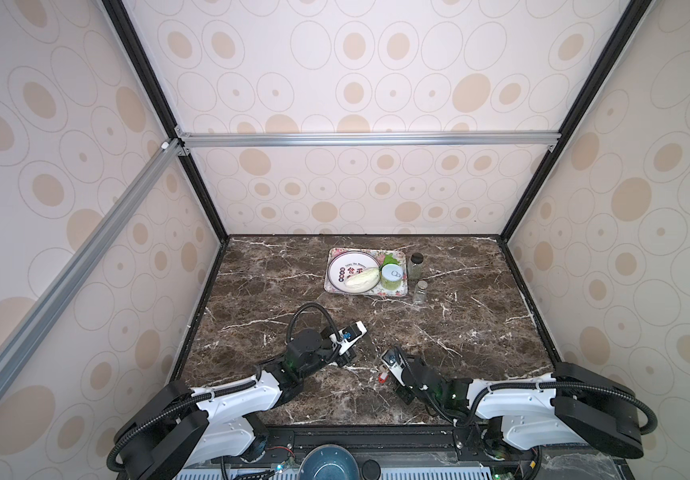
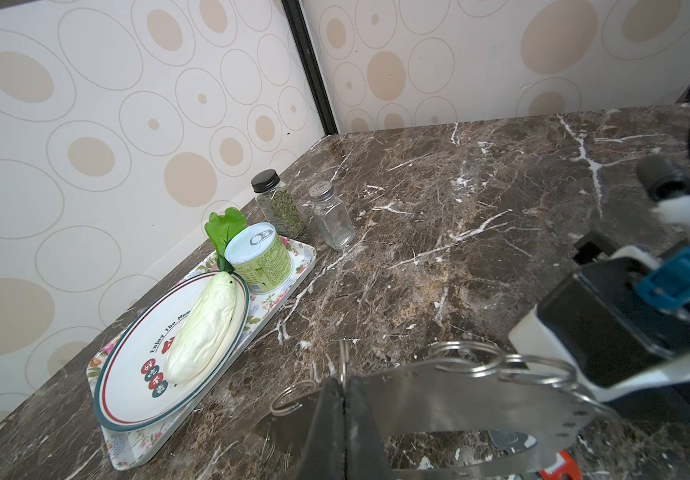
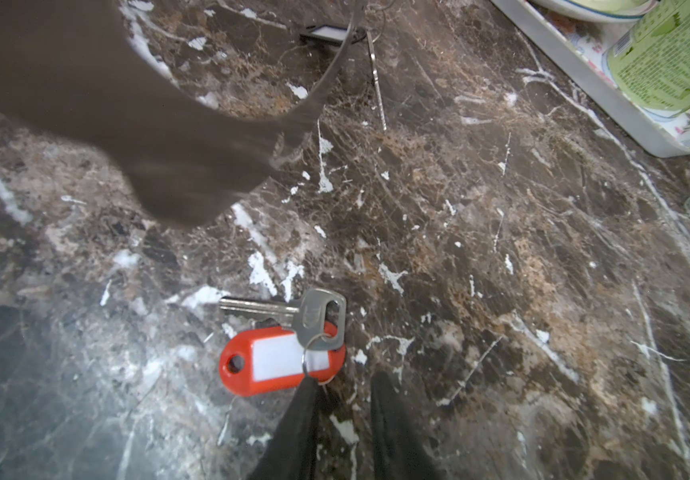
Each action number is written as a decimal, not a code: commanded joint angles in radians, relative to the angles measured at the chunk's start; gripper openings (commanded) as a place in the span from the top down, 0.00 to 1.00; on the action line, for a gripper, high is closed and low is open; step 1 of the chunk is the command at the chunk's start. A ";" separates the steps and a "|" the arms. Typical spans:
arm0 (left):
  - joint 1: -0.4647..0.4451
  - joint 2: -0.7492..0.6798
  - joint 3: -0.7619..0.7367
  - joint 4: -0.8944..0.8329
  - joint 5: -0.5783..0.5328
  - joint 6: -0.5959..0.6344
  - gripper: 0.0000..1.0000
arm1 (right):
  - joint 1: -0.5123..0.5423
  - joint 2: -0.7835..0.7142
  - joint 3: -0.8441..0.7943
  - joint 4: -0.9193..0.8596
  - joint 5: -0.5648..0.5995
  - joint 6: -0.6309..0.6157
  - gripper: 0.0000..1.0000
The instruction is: Put the keys on the keyring
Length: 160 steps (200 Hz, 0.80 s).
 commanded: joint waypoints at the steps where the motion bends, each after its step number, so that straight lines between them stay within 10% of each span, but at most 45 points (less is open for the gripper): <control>1: -0.007 -0.010 0.002 0.055 -0.003 0.022 1.00 | 0.011 0.019 0.025 0.009 0.004 -0.018 0.76; 160: -0.007 -0.001 0.002 0.056 -0.007 0.028 1.00 | 0.017 0.090 0.046 0.054 0.074 -0.021 0.82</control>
